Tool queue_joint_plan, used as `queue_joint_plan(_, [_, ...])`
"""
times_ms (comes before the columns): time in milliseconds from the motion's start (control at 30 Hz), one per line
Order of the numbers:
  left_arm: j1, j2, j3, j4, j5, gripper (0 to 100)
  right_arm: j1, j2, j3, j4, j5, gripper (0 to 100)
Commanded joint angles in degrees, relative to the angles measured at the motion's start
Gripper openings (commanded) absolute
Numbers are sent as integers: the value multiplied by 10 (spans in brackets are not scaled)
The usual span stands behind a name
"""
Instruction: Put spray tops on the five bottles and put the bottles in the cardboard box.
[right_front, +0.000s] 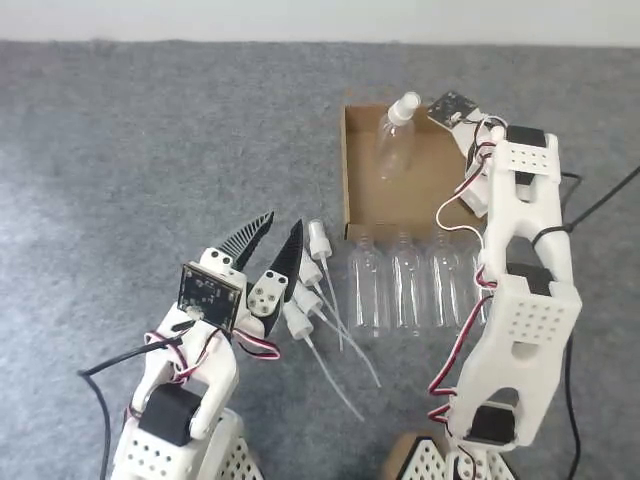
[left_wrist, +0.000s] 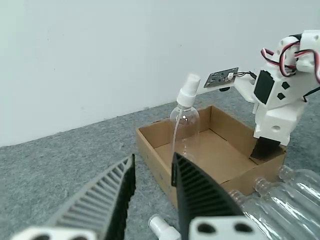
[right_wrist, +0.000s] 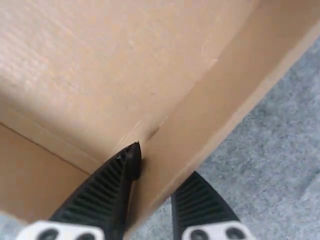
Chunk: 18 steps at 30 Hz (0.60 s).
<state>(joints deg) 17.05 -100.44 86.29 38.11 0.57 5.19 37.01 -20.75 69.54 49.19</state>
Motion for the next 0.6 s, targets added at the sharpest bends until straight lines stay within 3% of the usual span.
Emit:
queue_joint_plan(0, [0, -9, -3, -24, -6, 112, -17, -29, 13, 21, -10, 143])
queue_joint_plan(200, [0, -9, -3, -24, -6, 112, -17, -35, -6, 22, -96, 291])
queue_joint_plan(567, [0, -10, -3, -24, -6, 112, -14, -35, -179, 162, -217, 300])
